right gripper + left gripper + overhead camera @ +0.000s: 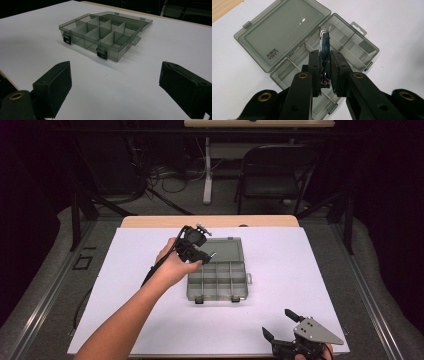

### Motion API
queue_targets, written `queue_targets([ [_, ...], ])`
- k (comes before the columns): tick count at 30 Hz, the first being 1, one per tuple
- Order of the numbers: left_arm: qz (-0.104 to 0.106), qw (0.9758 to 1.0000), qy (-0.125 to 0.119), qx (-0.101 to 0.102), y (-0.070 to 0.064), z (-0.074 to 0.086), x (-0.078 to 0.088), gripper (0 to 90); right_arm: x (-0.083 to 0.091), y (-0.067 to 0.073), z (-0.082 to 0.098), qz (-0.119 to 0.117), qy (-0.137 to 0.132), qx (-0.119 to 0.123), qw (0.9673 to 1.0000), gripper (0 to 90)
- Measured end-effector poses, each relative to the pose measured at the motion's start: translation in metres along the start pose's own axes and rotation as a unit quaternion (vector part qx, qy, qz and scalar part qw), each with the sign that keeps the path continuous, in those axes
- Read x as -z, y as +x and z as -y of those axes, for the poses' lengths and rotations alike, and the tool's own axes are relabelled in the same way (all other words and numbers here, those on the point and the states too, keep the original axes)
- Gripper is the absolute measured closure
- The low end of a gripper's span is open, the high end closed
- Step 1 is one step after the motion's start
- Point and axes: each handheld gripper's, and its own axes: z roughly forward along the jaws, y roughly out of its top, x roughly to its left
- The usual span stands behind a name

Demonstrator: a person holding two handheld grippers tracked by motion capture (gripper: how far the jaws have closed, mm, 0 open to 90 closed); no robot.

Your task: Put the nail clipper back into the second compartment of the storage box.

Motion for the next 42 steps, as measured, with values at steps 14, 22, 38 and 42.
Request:
queue_targets([
  [14,-0.005,0.9997,0.026,0.002,-0.001,-0.007,-0.029,79.5,0.0,-0.001,0.0,-0.001,0.0,0.0,1.0,10.9],
  [22,-0.016,0.999,0.04,0.015,0.005,-0.009,-0.041,79.5,0.0,-0.001,0.0,-0.002,0.0,-0.001,1.0,10.9],
  [38,-0.006,0.995,0.065,0.076,0.023,-0.002,-0.061,79.5,0.0,0.0,0.0,-0.004,0.002,-0.001,1.0,11.0],
  [42,-0.007,0.9947,0.069,0.075,0.023,-0.001,-0.066,79.5,-0.001,0.0,0.001,-0.004,0.002,-0.001,1.0,11.0],
])
